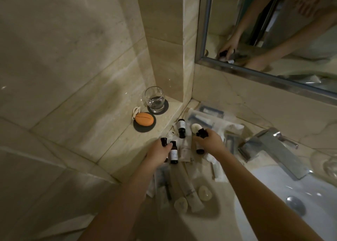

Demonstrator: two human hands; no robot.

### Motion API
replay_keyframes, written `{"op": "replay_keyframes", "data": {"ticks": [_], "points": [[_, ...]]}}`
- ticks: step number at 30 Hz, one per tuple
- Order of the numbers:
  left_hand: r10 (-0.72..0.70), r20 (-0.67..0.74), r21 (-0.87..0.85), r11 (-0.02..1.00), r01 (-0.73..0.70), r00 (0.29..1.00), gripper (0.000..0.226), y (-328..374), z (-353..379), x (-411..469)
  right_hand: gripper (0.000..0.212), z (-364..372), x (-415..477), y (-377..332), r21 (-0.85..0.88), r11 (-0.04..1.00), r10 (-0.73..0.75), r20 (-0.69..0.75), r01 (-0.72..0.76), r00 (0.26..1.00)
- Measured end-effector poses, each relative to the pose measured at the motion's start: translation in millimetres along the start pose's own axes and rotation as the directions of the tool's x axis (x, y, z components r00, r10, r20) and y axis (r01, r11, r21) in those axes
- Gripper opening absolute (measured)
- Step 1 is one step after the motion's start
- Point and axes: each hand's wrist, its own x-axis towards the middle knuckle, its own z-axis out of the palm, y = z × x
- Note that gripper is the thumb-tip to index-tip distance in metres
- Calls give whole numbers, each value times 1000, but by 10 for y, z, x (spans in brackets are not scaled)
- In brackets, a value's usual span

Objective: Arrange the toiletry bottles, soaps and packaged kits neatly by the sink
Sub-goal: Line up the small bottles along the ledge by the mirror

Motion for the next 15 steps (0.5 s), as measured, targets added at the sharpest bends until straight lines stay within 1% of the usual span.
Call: {"op": "replay_keyframes", "data": {"ticks": [2, 3, 4, 5, 8, 9, 11, 15], "points": [[27, 4, -14, 1000, -27, 1000, 33, 41, -34, -89, 19, -60, -146, 14, 167, 986, -1, 37, -5, 999], [43, 3, -17, 999, -43, 999, 35, 71, -48, -150, 16, -99, -229, 19, 282, 959, 10, 70, -30, 998], [77, -7, -18, 997, -77, 997, 37, 76, -47, -175, 16, -144, -312, 27, 389, 920, 20, 101, -58, 995], [96, 2, -57, 994, -95, 995, 36, 115, -57, -250, 19, -189, -396, 40, 474, 876, 28, 122, -83, 992], [164, 40, -194, 969, -153, 986, 29, 236, -54, -481, 21, -346, -681, 86, 658, 740, 38, 161, -136, 986], [183, 65, -228, 960, -164, 981, 25, 277, -34, -553, 20, -402, -775, 104, 701, 698, 37, 171, -148, 985], [240, 101, -271, 941, -205, 965, 18, 362, 22, -703, 19, -512, -949, 151, 747, 649, 4, 185, -143, 983], [307, 176, -337, 912, -236, 935, 18, 518, 211, -908, 13, -741, -1253, 237, 763, 643, -50, 125, -64, 991]]}}
